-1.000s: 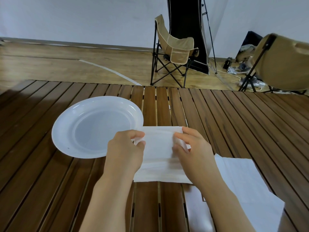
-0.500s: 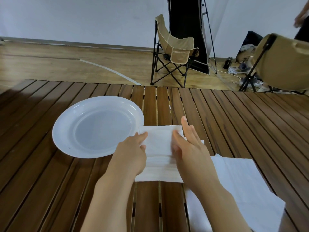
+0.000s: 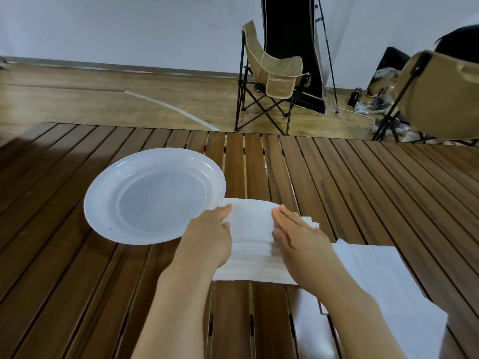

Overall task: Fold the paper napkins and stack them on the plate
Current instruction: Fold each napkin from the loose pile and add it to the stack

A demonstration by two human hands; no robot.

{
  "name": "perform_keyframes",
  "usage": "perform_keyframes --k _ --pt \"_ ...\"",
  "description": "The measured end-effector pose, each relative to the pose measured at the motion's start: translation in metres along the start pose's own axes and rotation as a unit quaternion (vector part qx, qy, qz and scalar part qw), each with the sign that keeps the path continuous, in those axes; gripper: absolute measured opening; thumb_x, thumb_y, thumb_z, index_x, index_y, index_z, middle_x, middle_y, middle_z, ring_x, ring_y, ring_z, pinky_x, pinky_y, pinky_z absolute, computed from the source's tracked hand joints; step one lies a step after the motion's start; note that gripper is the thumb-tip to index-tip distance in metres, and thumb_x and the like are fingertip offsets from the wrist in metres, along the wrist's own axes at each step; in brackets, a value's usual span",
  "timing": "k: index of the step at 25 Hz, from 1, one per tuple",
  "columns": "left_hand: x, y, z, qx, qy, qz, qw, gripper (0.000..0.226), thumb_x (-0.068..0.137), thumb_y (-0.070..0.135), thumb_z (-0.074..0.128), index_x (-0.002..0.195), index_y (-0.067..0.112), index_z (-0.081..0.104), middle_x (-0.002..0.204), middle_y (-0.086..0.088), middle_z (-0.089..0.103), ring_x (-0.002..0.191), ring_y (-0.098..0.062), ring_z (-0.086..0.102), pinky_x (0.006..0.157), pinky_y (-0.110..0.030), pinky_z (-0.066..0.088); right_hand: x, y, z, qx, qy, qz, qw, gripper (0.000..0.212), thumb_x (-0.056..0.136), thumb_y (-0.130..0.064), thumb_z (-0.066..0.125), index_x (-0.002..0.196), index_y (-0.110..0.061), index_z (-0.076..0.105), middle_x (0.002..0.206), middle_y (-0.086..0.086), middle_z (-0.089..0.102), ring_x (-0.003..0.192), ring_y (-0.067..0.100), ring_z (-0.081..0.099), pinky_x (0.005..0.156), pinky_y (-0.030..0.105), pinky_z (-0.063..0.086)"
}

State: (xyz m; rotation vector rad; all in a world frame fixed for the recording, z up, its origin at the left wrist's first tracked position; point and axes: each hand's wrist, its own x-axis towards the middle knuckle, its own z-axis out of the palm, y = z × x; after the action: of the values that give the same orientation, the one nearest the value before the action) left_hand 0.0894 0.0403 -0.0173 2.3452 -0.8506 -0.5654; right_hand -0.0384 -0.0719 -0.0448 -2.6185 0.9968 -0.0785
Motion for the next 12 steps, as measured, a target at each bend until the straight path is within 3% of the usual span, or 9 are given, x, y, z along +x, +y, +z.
perform_keyframes --k 6,12 --pt "0.0016 0.0020 0.0030 -0.022 -0.016 -0.010 1.000 0.045 0.103 0.022 0.034 0.146 0.032 0.033 0.154 0.005 0.028 0.141 -0.018 0.028 0.112 -0.029 0.025 0.0007 -0.0035 0.0030 0.021 -0.019 0.040 0.999 0.046 0.103 -0.036 0.016 0.149 -0.034 0.019 0.157 -0.015 0.020 0.145 0.008 0.019 0.118 0.052 0.007" --pt "-0.0035 0.0062 -0.0027 0.004 0.016 -0.007 1.000 0.045 0.101 0.025 0.039 0.144 0.035 0.035 0.151 0.005 0.033 0.137 -0.018 0.034 0.110 -0.030 0.029 -0.0073 -0.0077 -0.0066 0.017 -0.002 0.030 0.999 0.047 0.103 -0.035 0.024 0.149 -0.035 0.018 0.158 -0.019 0.013 0.148 0.008 0.009 0.118 0.051 0.000"
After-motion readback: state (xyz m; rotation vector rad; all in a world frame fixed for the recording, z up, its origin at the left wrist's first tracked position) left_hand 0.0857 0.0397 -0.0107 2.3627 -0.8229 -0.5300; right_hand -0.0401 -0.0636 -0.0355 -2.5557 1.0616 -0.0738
